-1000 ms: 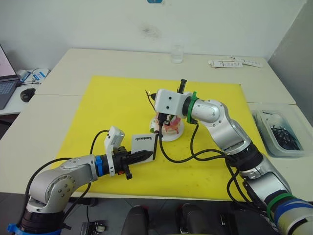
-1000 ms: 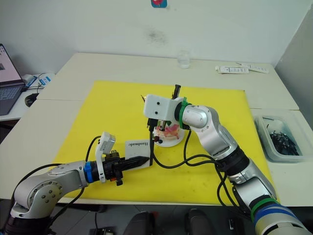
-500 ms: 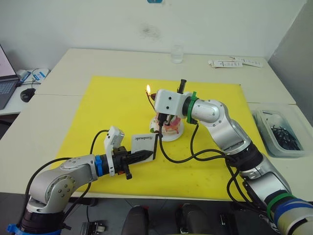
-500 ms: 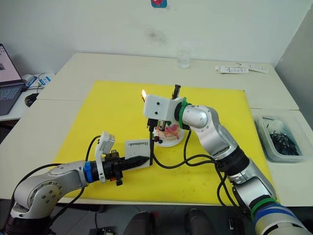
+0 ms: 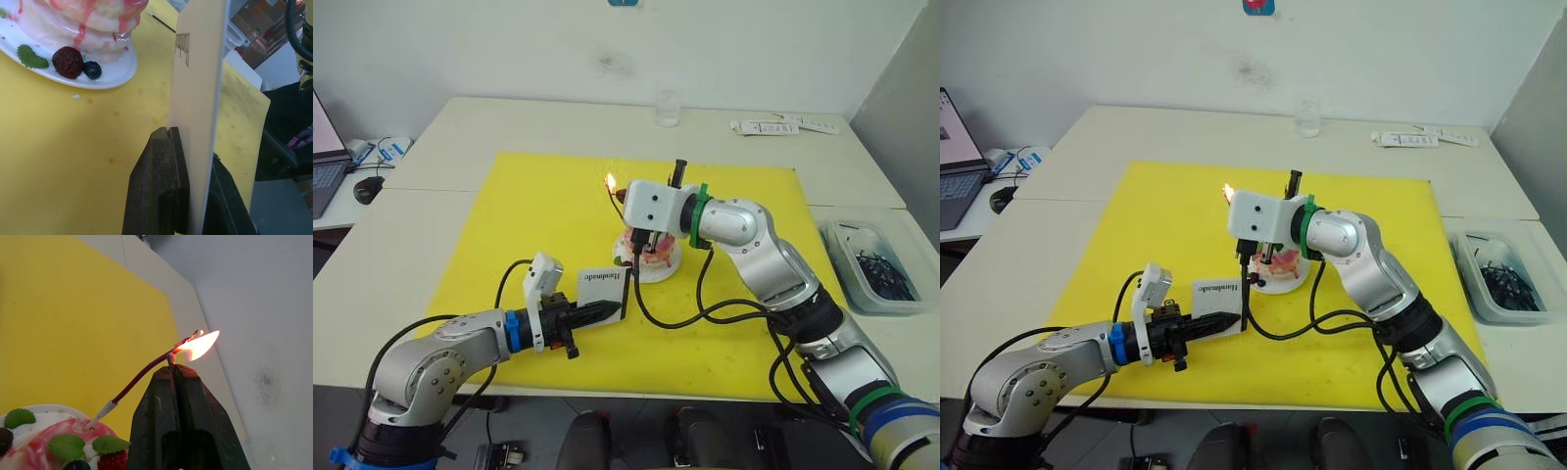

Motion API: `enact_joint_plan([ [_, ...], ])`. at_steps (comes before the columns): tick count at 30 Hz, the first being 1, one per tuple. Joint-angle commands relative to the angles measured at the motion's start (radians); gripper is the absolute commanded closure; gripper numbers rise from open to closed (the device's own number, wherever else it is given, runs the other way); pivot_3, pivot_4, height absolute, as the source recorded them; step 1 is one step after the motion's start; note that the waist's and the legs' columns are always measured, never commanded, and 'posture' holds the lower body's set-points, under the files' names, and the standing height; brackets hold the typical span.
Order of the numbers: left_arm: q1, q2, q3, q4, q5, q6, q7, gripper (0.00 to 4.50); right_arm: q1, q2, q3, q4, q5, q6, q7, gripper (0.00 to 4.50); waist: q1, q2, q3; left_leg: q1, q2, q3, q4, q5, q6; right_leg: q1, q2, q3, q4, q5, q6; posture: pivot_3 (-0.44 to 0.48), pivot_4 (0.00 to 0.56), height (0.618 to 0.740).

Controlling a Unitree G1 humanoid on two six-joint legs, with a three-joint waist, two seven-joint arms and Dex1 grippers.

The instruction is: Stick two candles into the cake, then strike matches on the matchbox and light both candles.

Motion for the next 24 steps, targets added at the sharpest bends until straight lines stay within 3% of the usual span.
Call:
enact_joint_plan([
  [1, -0.019, -0.008, -0.002, 0.003, 0.006, -0.021, -0.011, 4.50, 0.010, -0.008, -0.041, -0.096, 0.015, 0.044, 0.022, 4.47, 0.000, 0.000, 0.000, 0.000, 0.000, 0.000, 0.000, 0.000, 0.000, 0.000, 0.000, 0.000, 0.000, 0.000, 0.000, 0.000, 0.150, 0.740],
  [7, -0.032, -0.011, -0.017, 0.002, -0.002, -0.007, -0.020, 4.50, 0.072, -0.030, -0.072, -0.219, 0.041, 0.130, 0.056, 4.47, 0.001, 0.000, 0.000, 0.000, 0.000, 0.000, 0.000, 0.000, 0.000, 0.000, 0.000, 0.000, 0.000, 0.000, 0.000, 0.000, 0.150, 0.740],
  [15, -0.047, -0.016, -0.040, -0.008, -0.018, 0.015, -0.024, 4.50, 0.304, -0.136, -0.182, -0.549, 0.119, 0.380, 0.100, 4.47, 0.002, 0.000, 0.000, 0.000, 0.000, 0.000, -0.001, 0.000, 0.000, 0.000, -0.001, 0.000, 0.000, -0.003, 0.005, 0.000, 0.150, 0.740],
  [19, -0.048, -0.024, -0.058, -0.017, -0.027, 0.027, -0.035, 4.50, 0.457, -0.195, -0.351, -0.695, 0.147, 0.568, 0.078, 4.47, 0.003, 0.000, 0.000, 0.000, 0.000, -0.001, 0.000, 0.000, 0.000, 0.001, -0.001, -0.001, 0.000, -0.003, 0.005, 0.000, 0.150, 0.740],
  [24, -0.042, -0.039, -0.076, -0.015, -0.021, 0.027, -0.043, 4.50, 0.589, -0.288, -0.637, -0.698, 0.169, 0.674, 0.058, 4.47, 0.003, 0.000, 0.000, 0.000, -0.001, 0.000, 0.000, 0.000, 0.000, 0.001, -0.002, 0.000, 0.000, -0.003, 0.005, 0.000, 0.150, 0.740],
])
